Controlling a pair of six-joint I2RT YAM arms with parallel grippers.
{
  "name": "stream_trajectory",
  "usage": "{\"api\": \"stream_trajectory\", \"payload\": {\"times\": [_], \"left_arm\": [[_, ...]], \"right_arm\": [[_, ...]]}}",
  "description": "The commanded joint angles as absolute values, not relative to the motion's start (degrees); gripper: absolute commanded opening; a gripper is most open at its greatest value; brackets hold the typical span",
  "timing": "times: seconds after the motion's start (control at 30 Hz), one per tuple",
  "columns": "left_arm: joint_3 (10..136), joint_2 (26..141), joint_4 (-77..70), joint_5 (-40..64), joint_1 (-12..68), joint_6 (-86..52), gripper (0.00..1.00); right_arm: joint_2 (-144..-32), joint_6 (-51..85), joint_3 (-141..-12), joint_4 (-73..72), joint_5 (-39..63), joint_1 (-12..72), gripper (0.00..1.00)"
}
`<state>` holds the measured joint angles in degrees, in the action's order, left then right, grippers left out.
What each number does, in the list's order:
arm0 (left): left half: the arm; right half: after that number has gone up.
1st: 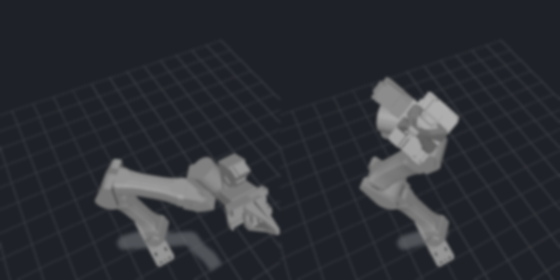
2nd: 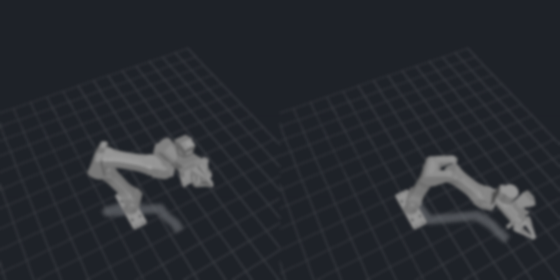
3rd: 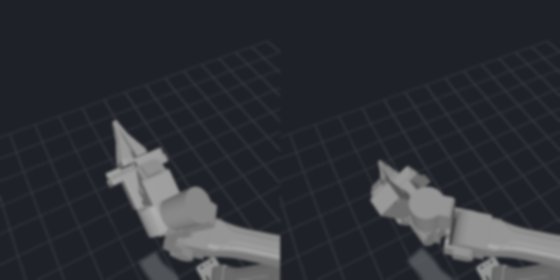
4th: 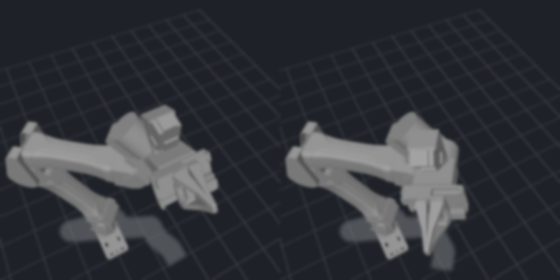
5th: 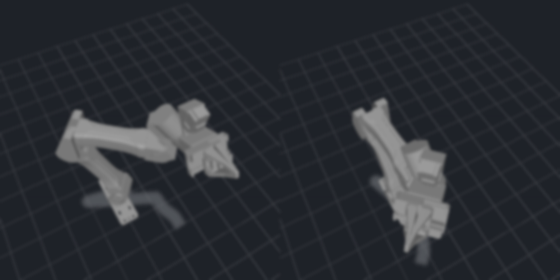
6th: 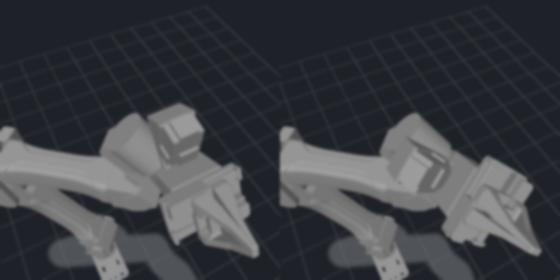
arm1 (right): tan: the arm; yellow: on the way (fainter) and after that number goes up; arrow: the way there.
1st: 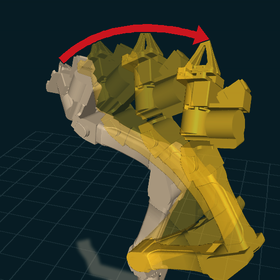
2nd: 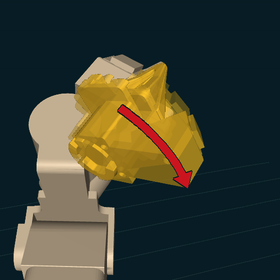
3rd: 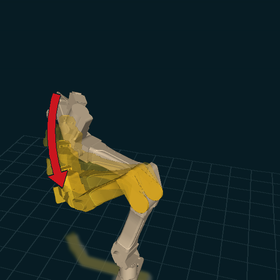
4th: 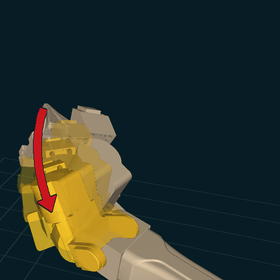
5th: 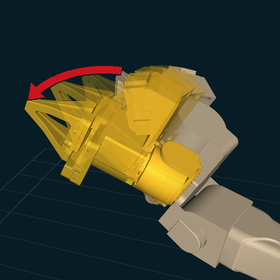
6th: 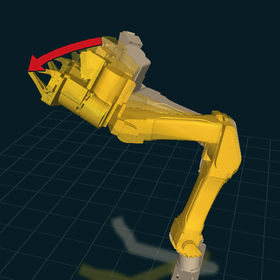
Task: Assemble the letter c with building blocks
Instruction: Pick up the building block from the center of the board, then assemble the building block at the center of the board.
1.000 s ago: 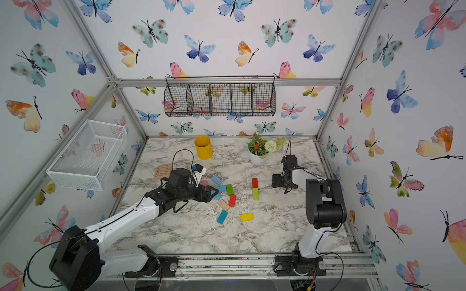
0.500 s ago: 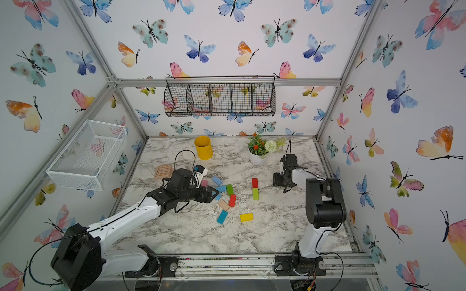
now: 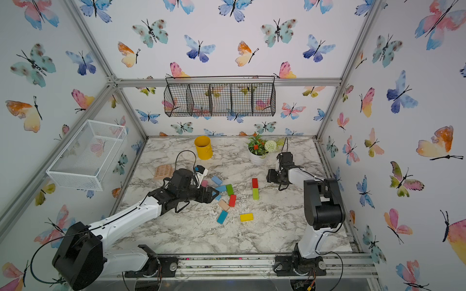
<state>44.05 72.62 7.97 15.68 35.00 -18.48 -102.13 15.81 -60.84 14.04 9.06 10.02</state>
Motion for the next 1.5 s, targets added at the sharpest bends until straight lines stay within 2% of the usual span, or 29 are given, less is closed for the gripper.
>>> {"api": "stream_trajectory", "payload": {"times": [0.0, 0.73, 1.47], "left_arm": [[45.22, 72.59, 8.73, 14.25, 35.51, -18.39, 0.86], [45.88, 74.34, 8.76, 15.13, 35.51, -18.27, 0.86], [45.78, 73.94, 8.81, 15.07, 35.51, -18.19, 0.86]], "right_arm": [[-102.92, 19.15, -62.38, 11.45, 8.61, 11.67, 0.49], [-108.81, 19.84, -66.45, 7.93, 3.16, 16.61, 0.49], [-112.81, 17.07, -69.84, 7.21, 2.91, 19.03, 0.5]]}}
